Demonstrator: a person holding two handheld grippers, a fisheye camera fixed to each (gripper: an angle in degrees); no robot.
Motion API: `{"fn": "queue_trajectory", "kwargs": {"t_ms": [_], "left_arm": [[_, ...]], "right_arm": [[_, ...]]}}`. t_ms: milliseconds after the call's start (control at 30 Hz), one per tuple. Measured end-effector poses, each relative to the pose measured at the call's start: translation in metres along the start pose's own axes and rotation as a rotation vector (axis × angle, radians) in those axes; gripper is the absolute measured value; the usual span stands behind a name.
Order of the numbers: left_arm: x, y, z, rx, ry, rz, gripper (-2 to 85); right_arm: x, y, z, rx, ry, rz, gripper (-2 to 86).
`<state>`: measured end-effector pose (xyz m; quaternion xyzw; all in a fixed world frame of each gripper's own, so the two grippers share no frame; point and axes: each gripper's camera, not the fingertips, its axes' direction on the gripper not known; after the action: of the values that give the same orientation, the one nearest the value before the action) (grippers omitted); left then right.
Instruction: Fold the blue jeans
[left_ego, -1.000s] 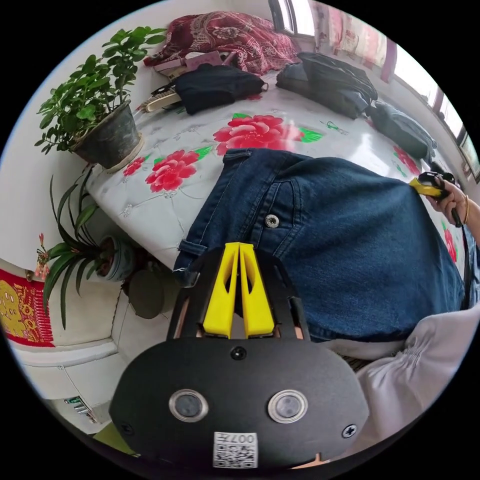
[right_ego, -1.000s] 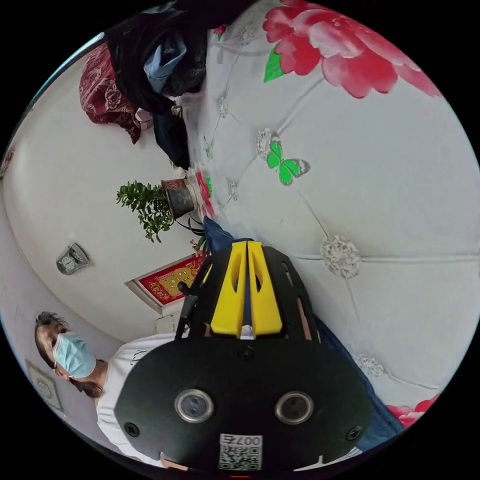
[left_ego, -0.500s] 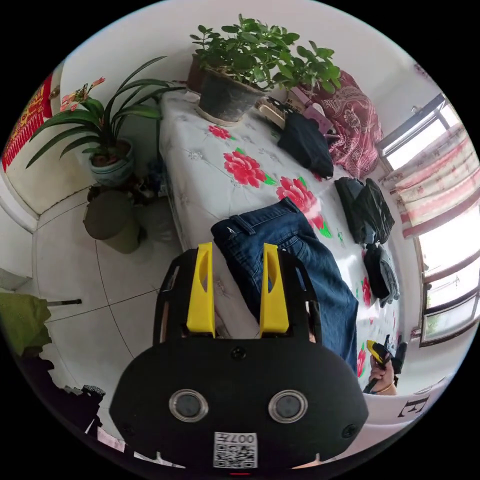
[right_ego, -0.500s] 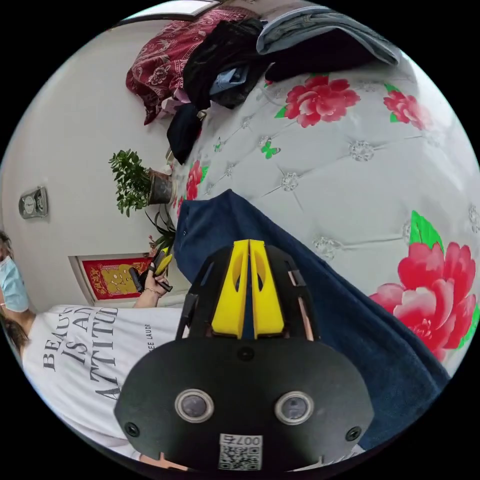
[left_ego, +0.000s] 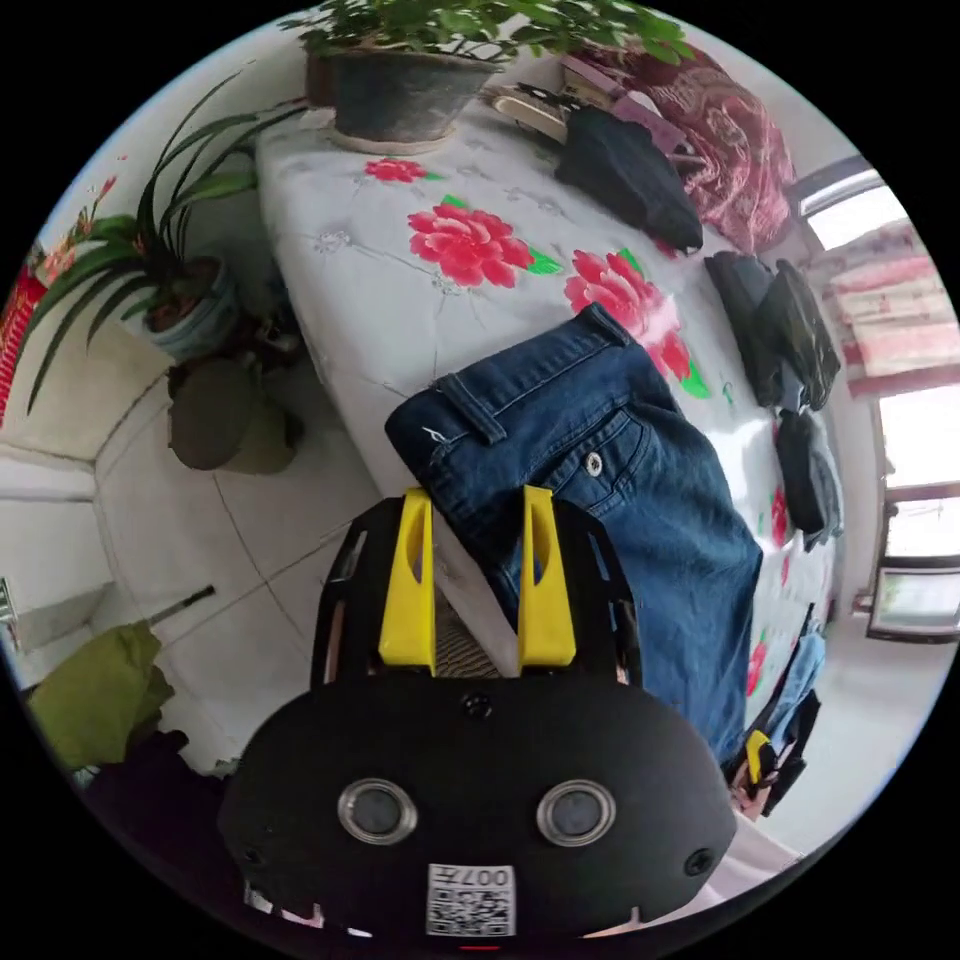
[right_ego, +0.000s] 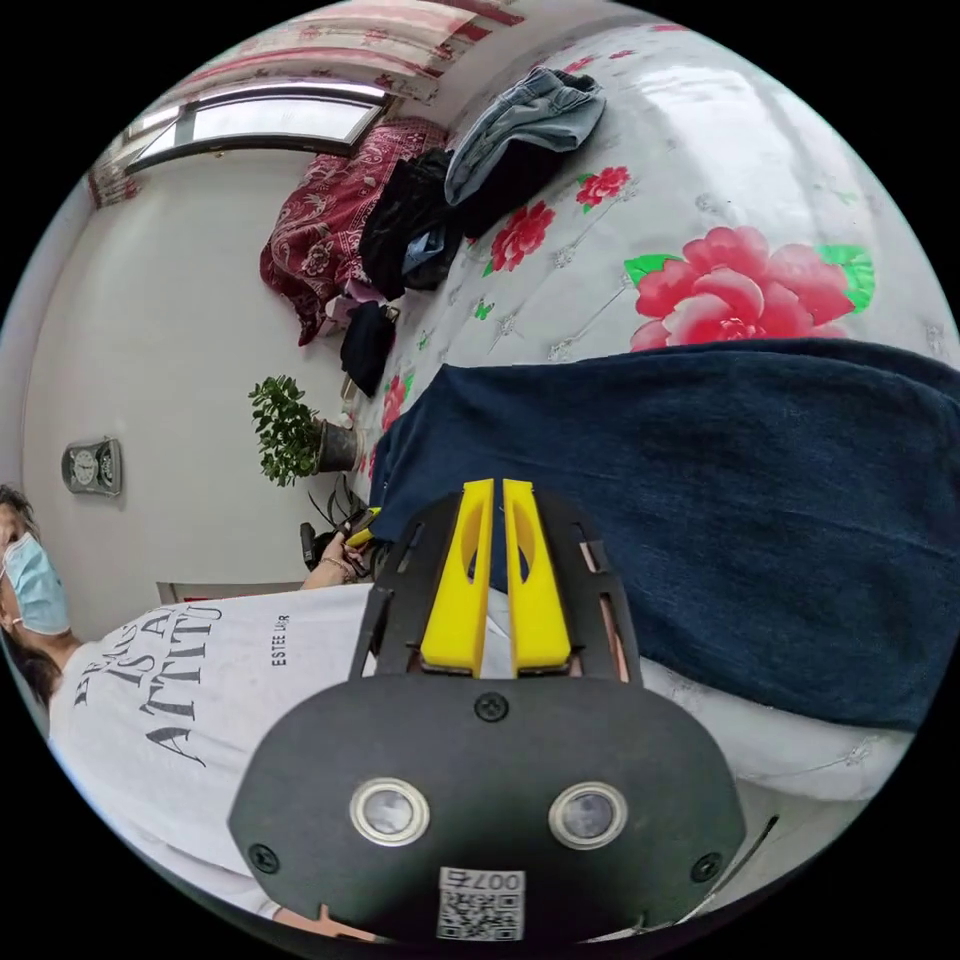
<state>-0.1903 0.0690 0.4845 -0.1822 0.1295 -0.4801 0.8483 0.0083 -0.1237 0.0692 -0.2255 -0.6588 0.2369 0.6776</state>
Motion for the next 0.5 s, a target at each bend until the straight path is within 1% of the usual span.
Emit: {"fn": "queue_trajectory", "kwargs": {"t_ms": [67,133,200,267,333,367,433,500], "left_arm": [[0.001,-0.004,0.008,-0.030,-0.013,-0.009,12.9],[-0.017,-0.004,0.012,-0.043,0.059,-0.110,12.1],[-0.022,-0.002,0.012,-0.046,0.086,-0.107,9.9],[-0.023,0.007,0.006,0.012,0.157,-0.071,7.9],[-0.027,0.024,-0.003,0.102,0.244,-0.029,7.4],[-0.028,0.028,-0.005,0.119,0.271,-0.025,7.3],[-0.031,0.045,-0.016,0.183,0.417,-0.008,6.8],[-0.020,0.057,-0.029,0.223,0.481,0.057,6.7]], "right_arm": [[0.000,0.013,-0.012,0.028,-0.008,0.011,0.0],[0.001,0.026,-0.024,0.044,-0.024,0.030,-0.1],[-0.002,0.036,-0.034,0.071,-0.029,0.033,-0.1],[-0.005,0.044,-0.044,0.097,-0.028,0.040,-0.2],[-0.008,0.052,-0.056,0.115,-0.037,0.051,-0.2],[-0.009,0.054,-0.059,0.118,-0.037,0.053,-0.2],[-0.013,0.060,-0.074,0.134,-0.025,0.061,-0.2],[-0.016,0.066,-0.087,0.155,-0.020,0.068,-0.3]]}}
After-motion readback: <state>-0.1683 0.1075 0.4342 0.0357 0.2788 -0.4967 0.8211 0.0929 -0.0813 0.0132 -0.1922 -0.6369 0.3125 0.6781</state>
